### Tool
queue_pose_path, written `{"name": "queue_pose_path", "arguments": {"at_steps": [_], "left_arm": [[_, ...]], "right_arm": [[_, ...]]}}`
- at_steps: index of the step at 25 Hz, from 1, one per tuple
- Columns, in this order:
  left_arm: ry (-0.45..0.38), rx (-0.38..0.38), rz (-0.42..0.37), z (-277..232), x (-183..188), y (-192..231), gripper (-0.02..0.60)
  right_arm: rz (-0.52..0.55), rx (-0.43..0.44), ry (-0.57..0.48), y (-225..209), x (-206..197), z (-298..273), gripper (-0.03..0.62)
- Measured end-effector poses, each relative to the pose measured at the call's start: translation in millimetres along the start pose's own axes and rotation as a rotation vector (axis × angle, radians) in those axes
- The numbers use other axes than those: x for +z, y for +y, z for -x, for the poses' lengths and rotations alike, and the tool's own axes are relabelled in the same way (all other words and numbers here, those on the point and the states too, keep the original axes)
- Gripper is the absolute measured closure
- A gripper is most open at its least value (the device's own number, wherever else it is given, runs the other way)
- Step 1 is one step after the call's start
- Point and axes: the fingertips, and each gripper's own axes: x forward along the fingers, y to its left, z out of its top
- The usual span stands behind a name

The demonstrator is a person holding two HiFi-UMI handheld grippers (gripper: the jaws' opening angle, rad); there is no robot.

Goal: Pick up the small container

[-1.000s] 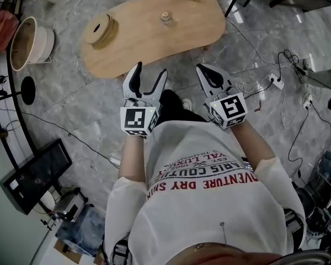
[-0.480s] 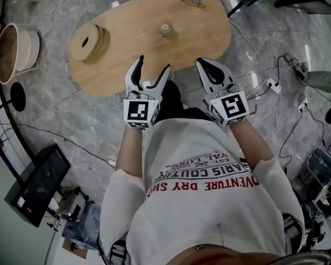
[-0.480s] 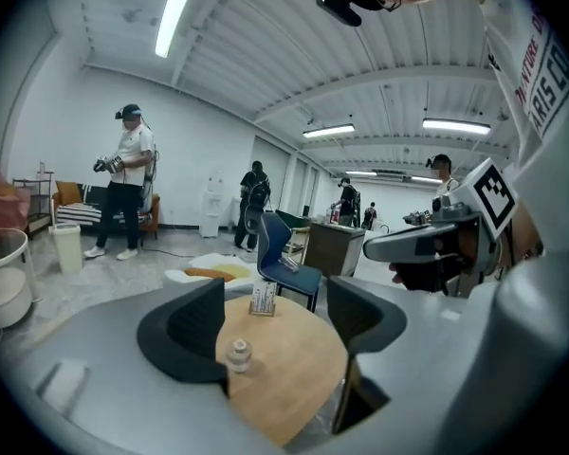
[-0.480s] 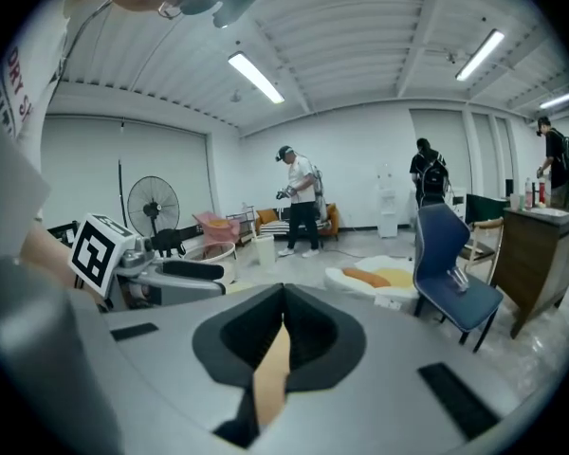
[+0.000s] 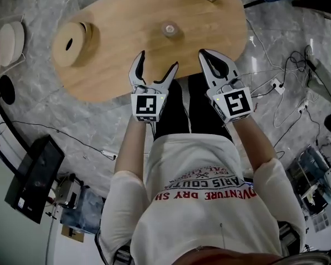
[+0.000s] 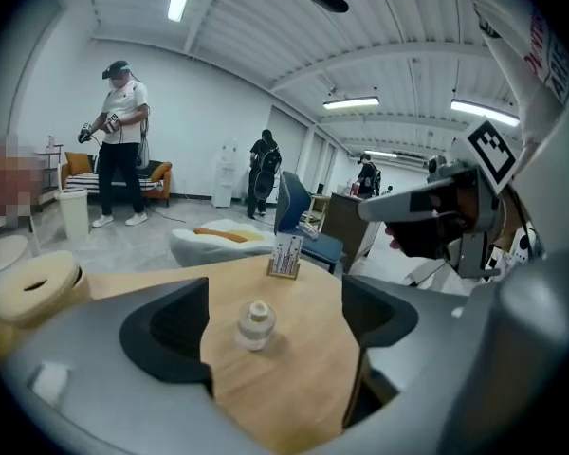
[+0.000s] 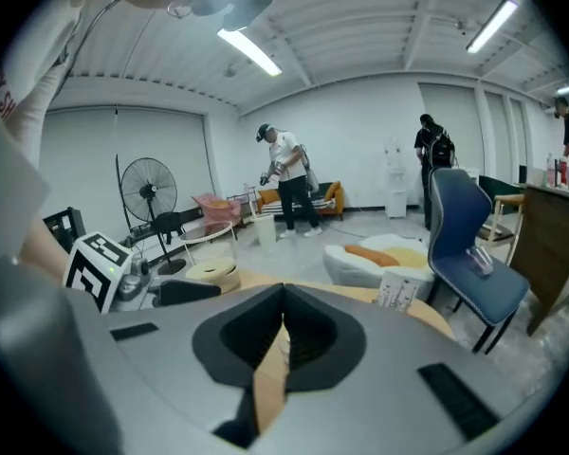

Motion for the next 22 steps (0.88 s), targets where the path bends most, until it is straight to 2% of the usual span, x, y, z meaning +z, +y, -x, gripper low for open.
{"name": "queue_pose_path", "arguments": {"at_steps": [4,9,17,22], "left_arm": [[0.026,0.038,-0.007,-40,-42,6,0.140],[0.013,0.123,-0.007,-93,-82,20,0.117],[-0.035,0.249,-0.004,-155,-108,49,0.107],[-0.014,0.322,-0.008,-173,-114,61,0.109]], "right_arm": [[-0.010,0.031,0.005,-18,-28,-30,0.586],[0.012,0.077,-0.004,-34,-62,-60,0.586],[0.031,0.113,-0.002,-56,-111,-90,0.586],[0.026,0.122,-0.010,-67,-120,-97,0.586]]}}
